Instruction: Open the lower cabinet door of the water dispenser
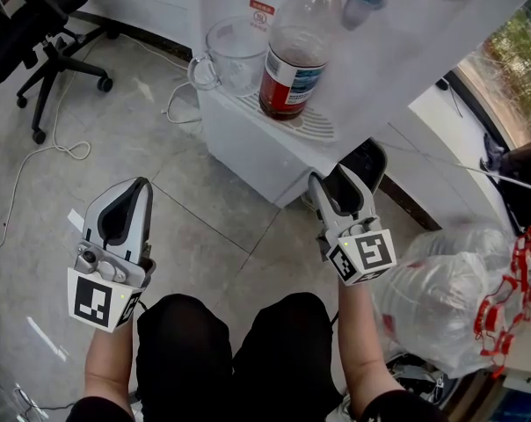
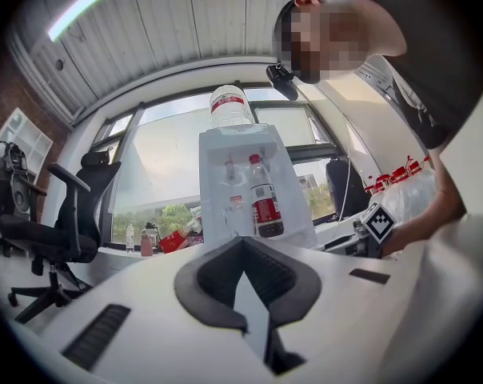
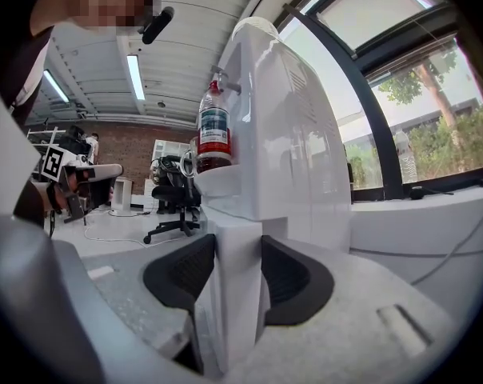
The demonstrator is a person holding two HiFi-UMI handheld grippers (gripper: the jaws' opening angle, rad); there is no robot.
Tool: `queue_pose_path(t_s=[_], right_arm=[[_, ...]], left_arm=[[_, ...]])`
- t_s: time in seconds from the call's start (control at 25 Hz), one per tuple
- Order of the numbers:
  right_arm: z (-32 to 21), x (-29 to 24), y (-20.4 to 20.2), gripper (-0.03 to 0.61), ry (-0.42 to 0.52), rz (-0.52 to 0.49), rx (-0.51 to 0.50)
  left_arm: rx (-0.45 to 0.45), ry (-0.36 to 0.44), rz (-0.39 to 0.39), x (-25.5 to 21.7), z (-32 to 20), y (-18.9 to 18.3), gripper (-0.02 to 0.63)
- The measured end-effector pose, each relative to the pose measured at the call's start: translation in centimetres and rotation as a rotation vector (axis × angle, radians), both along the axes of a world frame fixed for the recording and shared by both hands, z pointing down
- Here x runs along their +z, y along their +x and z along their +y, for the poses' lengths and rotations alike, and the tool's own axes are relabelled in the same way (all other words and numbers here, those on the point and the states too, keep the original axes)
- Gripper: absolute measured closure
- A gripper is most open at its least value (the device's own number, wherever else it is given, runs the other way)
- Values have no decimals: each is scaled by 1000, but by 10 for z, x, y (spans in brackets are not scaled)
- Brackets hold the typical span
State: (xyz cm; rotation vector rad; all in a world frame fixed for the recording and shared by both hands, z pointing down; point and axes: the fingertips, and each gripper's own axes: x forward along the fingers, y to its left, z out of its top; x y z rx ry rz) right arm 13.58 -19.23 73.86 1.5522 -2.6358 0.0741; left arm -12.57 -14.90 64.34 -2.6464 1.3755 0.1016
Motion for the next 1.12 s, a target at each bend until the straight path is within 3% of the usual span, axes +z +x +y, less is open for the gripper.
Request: queue_pose_path(t_s=[0.36,0.48,0.72,1.12], right_arm=[[21,0,-17,403,-15,-23,-115],[30,0,-24,407,-15,-24,-169],[51,-1,-43,407,-60,-58,-298],[75,2,-82,485,-63,31,-513]], left_arm=[[23,16,-21,5,2,7,606],[29,-9,8,10,2,8,606],[15,28,-10,5,3,3,606],[-3,25,2,10,3,-2,606]])
